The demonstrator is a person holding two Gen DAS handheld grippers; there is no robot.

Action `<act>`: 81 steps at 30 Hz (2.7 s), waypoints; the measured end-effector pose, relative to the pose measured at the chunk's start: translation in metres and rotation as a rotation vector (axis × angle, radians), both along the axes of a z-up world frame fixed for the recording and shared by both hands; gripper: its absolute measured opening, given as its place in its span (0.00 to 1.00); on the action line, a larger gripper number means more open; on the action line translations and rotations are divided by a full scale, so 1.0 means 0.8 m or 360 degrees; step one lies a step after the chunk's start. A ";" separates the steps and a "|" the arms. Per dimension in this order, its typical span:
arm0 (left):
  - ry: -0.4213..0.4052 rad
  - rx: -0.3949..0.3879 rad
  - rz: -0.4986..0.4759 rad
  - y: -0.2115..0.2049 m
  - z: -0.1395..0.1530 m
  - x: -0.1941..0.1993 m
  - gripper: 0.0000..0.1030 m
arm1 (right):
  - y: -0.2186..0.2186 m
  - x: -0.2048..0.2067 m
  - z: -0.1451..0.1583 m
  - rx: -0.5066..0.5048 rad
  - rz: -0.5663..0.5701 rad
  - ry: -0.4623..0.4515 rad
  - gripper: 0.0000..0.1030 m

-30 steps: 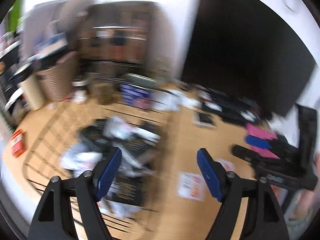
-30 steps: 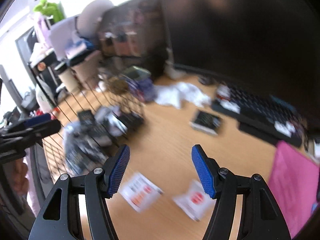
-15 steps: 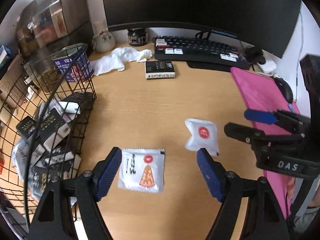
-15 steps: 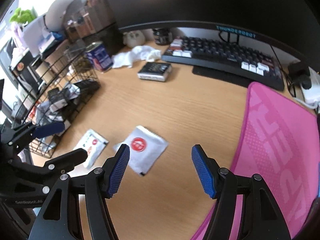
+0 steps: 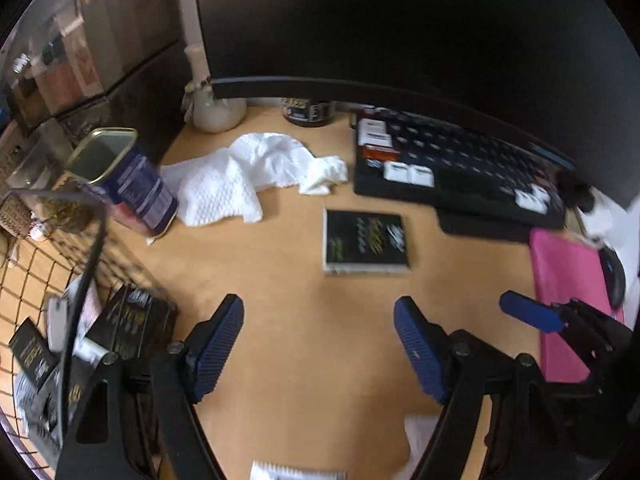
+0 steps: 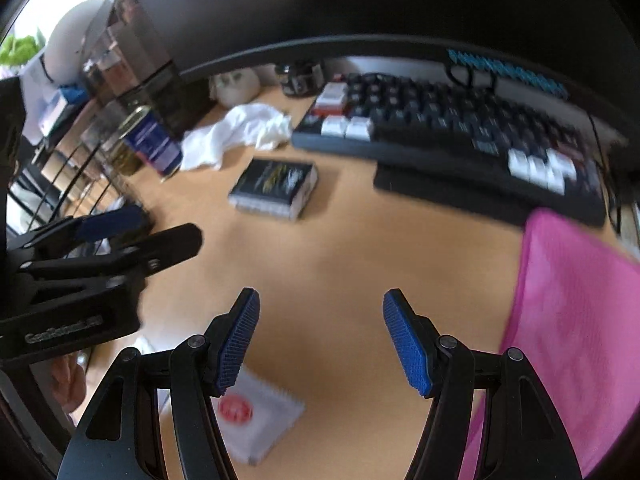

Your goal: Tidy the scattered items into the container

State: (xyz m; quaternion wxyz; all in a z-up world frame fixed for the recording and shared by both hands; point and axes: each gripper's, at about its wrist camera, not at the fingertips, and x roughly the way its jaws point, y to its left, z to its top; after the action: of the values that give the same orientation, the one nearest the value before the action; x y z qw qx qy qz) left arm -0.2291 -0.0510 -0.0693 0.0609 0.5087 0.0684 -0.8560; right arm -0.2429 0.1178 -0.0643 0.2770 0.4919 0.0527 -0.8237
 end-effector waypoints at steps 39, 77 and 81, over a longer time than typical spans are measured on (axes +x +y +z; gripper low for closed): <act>-0.0029 0.0062 0.0076 -0.017 -0.022 -0.028 0.77 | -0.072 -0.032 -0.027 0.0027 0.0152 -0.0018 0.22; -0.0121 -0.0015 0.0040 0.000 -0.040 0.021 0.74 | -0.043 -0.037 -0.014 -0.0035 0.0034 -0.0017 0.22; -0.0134 0.0003 -0.0016 0.014 -0.037 0.043 0.74 | -0.027 -0.007 -0.013 -0.0027 0.0045 -0.0024 0.22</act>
State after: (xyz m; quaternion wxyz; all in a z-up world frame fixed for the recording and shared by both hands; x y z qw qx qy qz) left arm -0.1946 -0.0399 -0.0991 0.0590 0.5446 0.0640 -0.8342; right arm -0.2488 0.0964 -0.0748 0.2933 0.4948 0.0505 -0.8164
